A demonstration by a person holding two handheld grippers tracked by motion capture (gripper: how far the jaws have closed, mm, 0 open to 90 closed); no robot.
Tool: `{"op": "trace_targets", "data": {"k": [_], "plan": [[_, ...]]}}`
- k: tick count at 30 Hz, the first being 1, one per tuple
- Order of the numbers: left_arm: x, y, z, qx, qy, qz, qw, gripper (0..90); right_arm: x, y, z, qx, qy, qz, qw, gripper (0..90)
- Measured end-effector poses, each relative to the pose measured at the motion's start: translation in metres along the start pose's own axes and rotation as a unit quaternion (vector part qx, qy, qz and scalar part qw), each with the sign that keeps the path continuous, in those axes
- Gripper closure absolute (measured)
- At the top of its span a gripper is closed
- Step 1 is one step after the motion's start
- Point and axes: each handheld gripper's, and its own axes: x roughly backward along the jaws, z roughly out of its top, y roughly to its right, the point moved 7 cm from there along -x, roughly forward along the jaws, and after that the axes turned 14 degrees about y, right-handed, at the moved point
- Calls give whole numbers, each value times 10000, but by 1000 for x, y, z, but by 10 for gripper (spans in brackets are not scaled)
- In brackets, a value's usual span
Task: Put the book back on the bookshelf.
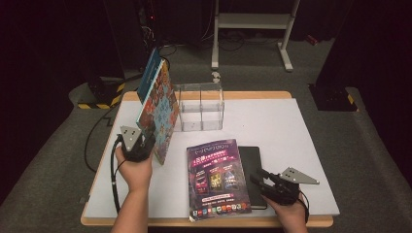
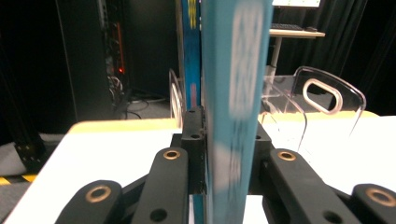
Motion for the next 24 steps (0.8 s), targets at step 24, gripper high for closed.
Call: {"op": "trace_targets", "data": {"k": [24], "plan": [[-9, 15, -22, -362, -244, 363, 9984, 805, -1, -2, -1, 15, -26, 55, 10000, 564]]}}
